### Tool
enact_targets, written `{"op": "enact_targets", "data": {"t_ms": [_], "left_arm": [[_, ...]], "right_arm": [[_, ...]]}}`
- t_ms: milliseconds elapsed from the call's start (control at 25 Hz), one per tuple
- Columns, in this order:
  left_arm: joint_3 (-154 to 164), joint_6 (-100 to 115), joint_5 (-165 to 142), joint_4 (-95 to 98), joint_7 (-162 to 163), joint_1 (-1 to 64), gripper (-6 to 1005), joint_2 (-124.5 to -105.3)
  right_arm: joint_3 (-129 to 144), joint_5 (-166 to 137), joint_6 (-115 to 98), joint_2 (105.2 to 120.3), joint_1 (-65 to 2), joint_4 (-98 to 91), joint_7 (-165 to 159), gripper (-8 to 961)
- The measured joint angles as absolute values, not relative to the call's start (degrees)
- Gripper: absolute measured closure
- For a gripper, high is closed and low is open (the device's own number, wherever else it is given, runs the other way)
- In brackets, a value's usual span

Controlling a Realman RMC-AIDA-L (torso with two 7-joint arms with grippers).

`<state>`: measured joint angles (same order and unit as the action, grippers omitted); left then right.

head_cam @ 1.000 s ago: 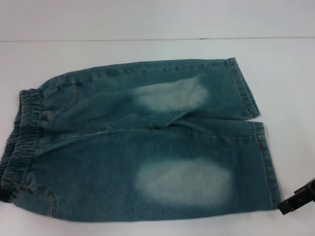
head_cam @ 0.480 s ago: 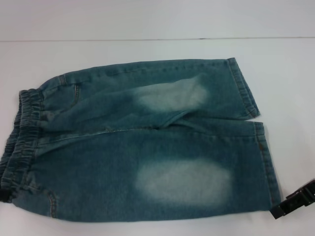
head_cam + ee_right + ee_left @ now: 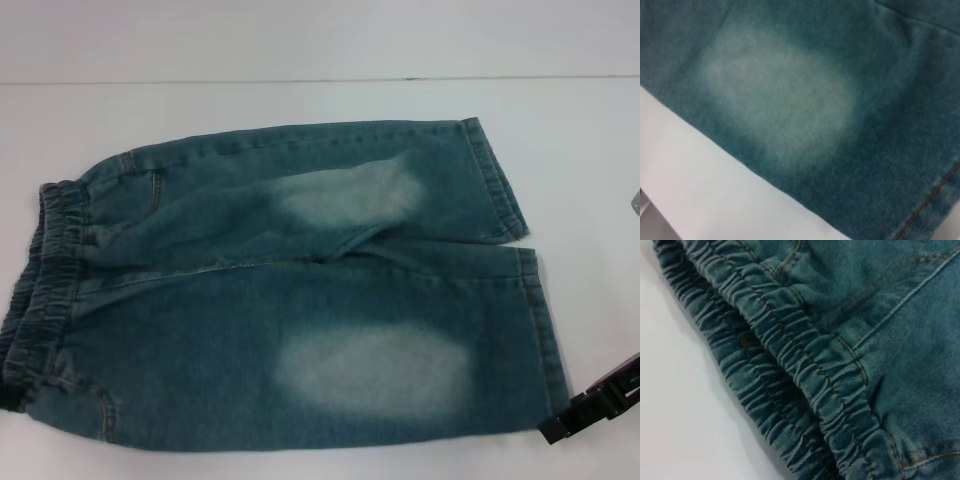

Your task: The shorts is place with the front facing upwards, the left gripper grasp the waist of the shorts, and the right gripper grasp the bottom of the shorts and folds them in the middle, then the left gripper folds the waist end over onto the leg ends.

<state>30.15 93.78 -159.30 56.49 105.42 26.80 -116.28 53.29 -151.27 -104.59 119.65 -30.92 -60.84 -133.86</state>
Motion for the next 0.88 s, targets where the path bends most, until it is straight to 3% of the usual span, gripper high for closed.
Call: {"op": "enact_targets", "data": {"t_ms": [400, 880], "left_arm": [[30.15, 93.79, -159.33, 56.51, 105.47, 26.81, 919, -116.39], [30.14, 93.89, -159.33, 56.59, 105.47, 26.8, 916, -116.46]], "right_arm": [[52.85, -151.18, -103.62, 119.54, -31.04, -60.36, -133.7, 438], [53.41, -151.72, -101.31, 119.45, -31.72, -57.94, -133.6, 636]]}}
